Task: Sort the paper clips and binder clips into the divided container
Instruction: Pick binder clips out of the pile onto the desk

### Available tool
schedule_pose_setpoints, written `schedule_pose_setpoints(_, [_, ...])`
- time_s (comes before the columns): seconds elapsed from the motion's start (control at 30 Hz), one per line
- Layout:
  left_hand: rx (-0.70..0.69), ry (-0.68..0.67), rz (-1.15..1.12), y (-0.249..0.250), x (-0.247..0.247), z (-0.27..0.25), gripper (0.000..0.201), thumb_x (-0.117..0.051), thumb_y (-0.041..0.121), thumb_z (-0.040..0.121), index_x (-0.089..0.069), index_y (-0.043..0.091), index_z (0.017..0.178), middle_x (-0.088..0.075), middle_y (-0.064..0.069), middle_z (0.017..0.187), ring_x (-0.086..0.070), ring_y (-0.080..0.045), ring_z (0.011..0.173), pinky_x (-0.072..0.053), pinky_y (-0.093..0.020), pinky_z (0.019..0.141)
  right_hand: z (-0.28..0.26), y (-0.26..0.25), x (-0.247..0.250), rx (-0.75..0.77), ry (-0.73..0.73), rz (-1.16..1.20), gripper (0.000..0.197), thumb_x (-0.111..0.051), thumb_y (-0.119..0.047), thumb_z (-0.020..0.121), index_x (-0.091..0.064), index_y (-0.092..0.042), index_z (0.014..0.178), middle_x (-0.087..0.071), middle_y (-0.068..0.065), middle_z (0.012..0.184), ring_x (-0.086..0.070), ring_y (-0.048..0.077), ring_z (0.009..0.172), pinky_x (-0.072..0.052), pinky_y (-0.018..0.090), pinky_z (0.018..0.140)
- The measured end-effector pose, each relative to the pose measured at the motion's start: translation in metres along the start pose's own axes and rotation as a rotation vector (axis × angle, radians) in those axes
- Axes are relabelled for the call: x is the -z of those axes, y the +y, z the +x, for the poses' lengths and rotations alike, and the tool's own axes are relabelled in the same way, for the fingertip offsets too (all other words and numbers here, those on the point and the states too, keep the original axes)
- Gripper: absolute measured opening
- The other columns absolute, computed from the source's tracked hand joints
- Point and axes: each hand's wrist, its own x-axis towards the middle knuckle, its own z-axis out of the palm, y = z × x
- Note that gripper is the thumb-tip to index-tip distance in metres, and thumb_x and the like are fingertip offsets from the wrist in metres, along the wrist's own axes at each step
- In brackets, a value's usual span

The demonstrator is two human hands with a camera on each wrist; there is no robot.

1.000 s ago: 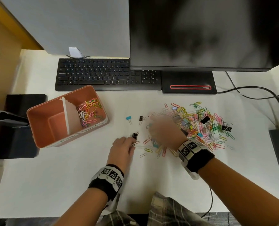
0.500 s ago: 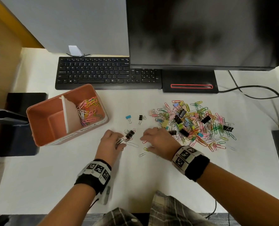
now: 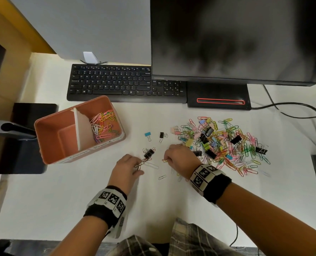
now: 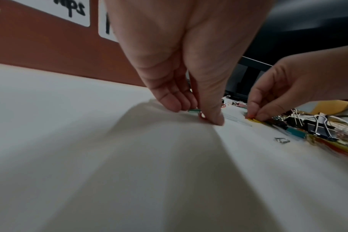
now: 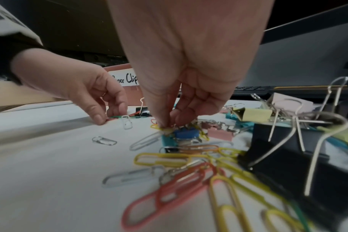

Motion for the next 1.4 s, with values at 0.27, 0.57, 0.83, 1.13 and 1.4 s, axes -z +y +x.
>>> schedule_pose_setpoints(0.27, [-0.076,-0.003,0.097,-0.006,-0.001,0.008,0.011,-0.056,0.004,0.086,-0.065,0.007,0.092,-0.064,-0.011,0.089,-0.058,-0.028,0.084,-0.048,-0.032,0.076,0.01,-0.001,0.016,0.104,0.052,-0.025,0.022,-0.046,-0.015,0.091,-0.067,-0.01,0.097,-0.067,0.007,0.094,-0.059,0.025,0.088,-0.05,0.041,0.081])
schedule_pose_setpoints(0.57, [-0.162,0.003,0.007,0.015,-0.011,0.004,0.027,-0.056,0.011,0.088,-0.06,0.013,0.115,-0.064,-0.011,0.094,-0.058,-0.026,0.088,-0.047,-0.03,0.081,0.031,0.007,0.03,0.081,0.133,-0.086,0.022,-0.047,-0.011,0.091,-0.065,-0.015,0.105,-0.066,0.008,0.099,-0.059,0.027,0.094,-0.051,0.041,0.08])
schedule_pose_setpoints(0.83, [-0.019,0.057,0.01,0.014,0.0,0.023,0.012,-0.057,0.008,0.086,-0.064,0.008,0.096,-0.054,-0.012,0.105,-0.055,-0.028,0.09,-0.048,-0.033,0.079,0.032,0.003,0.032,0.044,0.093,-0.106,0.017,-0.05,-0.017,0.091,-0.067,-0.013,0.09,-0.064,0.003,0.094,-0.058,0.021,0.088,-0.053,0.036,0.077])
schedule_pose_setpoints(1.13, [-0.04,0.143,0.034,0.0,0.008,0.027,0.008,-0.062,0.009,0.084,-0.064,0.009,0.091,-0.057,-0.01,0.088,-0.053,-0.026,0.08,-0.036,-0.025,0.072,0.028,-0.011,0.025,0.076,-0.014,0.084,0.031,-0.048,-0.012,0.092,-0.054,-0.015,0.122,-0.066,0.009,0.105,-0.061,0.026,0.096,-0.051,0.041,0.084])
schedule_pose_setpoints(1.4, [-0.023,0.127,0.093,-0.006,0.017,0.023,0.017,-0.063,0.016,0.083,-0.065,0.017,0.1,-0.062,-0.006,0.089,-0.054,-0.027,0.085,-0.044,-0.031,0.072,0.047,-0.028,0.016,0.058,-0.033,0.096,0.023,-0.049,-0.017,0.093,-0.063,-0.011,0.11,-0.057,0.011,0.111,-0.056,0.029,0.101,-0.045,0.035,0.084])
